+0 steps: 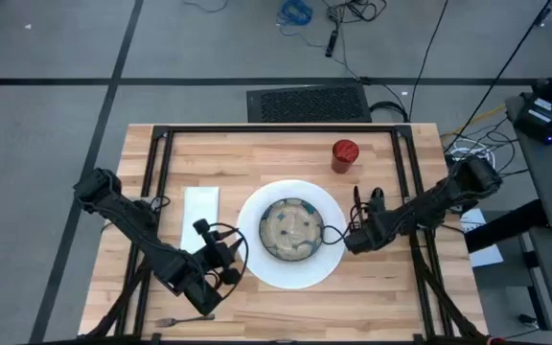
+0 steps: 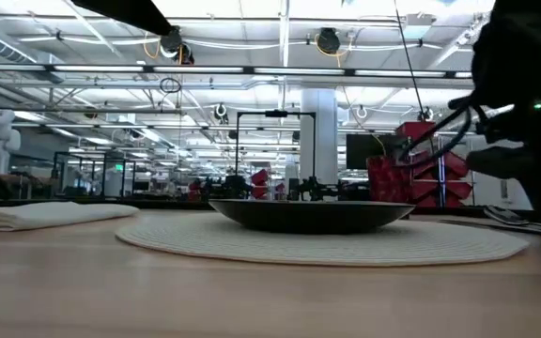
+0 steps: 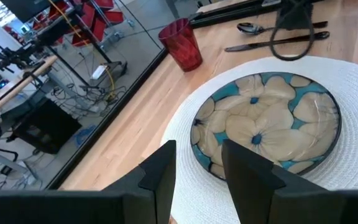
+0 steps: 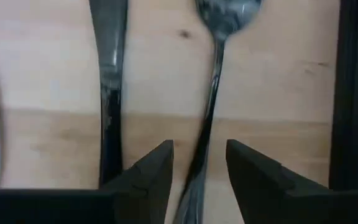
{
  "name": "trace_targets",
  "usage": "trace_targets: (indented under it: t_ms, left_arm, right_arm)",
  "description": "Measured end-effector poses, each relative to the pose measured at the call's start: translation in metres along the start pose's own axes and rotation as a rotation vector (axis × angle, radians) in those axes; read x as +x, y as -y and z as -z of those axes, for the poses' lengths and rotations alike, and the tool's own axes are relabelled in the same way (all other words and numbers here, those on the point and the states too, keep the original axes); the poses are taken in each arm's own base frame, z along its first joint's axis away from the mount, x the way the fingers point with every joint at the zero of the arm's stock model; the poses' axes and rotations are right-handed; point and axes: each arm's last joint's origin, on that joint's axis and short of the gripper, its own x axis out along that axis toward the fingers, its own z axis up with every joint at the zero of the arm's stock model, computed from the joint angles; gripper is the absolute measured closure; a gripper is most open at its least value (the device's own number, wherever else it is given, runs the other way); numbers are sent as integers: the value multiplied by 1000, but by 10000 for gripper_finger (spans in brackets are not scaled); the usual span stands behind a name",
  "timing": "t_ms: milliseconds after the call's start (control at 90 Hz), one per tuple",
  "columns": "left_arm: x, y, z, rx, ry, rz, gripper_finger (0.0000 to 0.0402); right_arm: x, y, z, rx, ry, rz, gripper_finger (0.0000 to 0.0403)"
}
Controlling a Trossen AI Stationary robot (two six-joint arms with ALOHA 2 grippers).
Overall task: Set table place
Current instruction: Adjust the black spoon
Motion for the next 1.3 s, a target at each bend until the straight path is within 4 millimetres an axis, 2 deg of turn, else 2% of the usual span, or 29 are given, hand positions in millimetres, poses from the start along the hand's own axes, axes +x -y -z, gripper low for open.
trace_targets:
  t_ms: [344, 1300]
  left_arm:
    - [0, 0, 0, -1, 0, 0, 285]
    - [0, 0, 0, 0, -1, 0, 285]
  right_arm:
    - [-3, 3, 17, -40, -67, -30, 266]
    - [-3, 6, 18, -78, -102, 15, 266]
